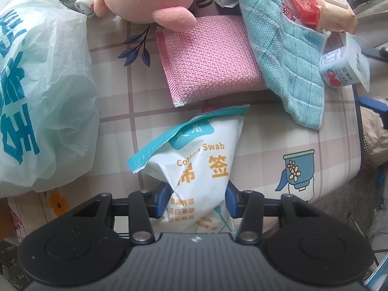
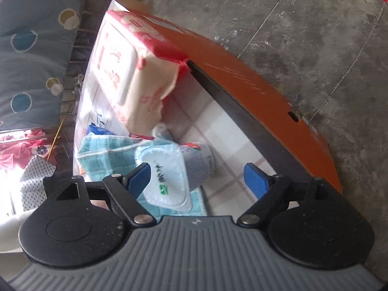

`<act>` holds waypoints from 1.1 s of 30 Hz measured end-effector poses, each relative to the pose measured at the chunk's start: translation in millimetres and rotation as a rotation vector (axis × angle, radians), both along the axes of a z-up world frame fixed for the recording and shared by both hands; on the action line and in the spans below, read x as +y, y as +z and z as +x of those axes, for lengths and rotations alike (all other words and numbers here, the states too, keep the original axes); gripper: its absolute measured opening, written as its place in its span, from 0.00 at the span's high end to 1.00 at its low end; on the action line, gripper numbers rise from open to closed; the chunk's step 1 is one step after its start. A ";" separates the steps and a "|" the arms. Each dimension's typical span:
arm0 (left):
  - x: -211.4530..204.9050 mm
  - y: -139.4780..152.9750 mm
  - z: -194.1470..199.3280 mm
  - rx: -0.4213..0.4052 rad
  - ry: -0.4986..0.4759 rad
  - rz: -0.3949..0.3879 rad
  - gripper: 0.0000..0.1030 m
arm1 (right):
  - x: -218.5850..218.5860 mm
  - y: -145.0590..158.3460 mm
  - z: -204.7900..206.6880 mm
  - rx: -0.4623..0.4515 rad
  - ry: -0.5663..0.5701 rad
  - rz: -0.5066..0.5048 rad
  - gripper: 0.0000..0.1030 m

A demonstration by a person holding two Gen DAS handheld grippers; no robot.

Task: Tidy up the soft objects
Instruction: 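Grasp the white yogurt cup with the right tool and lift it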

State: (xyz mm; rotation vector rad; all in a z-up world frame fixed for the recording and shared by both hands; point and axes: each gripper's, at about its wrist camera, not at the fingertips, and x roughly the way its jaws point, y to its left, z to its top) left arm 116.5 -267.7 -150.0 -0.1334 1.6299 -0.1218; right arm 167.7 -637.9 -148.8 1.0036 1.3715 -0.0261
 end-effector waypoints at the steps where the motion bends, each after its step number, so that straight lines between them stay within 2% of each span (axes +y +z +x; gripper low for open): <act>1: 0.1 0.1 -0.2 0.000 0.001 0.000 0.54 | 3.6 3.6 2.5 0.001 0.007 -0.015 0.15; 9: 3.8 0.7 -0.8 -0.010 0.012 -0.005 0.54 | 63.9 13.0 39.8 0.025 0.183 -0.193 0.11; 14: 6.8 0.1 -2.0 -0.001 0.026 -0.007 0.50 | 89.4 9.0 49.0 0.038 0.225 -0.242 0.12; 17: 7.5 -0.7 -1.0 -0.001 0.033 -0.006 0.49 | 92.1 4.3 48.6 0.050 0.223 -0.276 0.19; 19: 8.5 -0.5 -0.7 -0.005 0.039 -0.006 0.50 | 89.8 3.9 46.4 0.059 0.213 -0.294 0.32; 20: 8.9 -0.2 -0.7 -0.007 0.042 -0.005 0.50 | 87.5 3.4 44.8 0.063 0.208 -0.298 0.35; 26: 7.4 8.7 -2.9 -0.039 0.025 -0.004 0.57 | 81.1 5.1 40.4 0.057 0.202 -0.287 0.39; 33: 8.4 22.7 -2.5 -0.057 0.009 -0.021 0.58 | 71.7 12.9 26.5 0.075 0.182 -0.292 0.41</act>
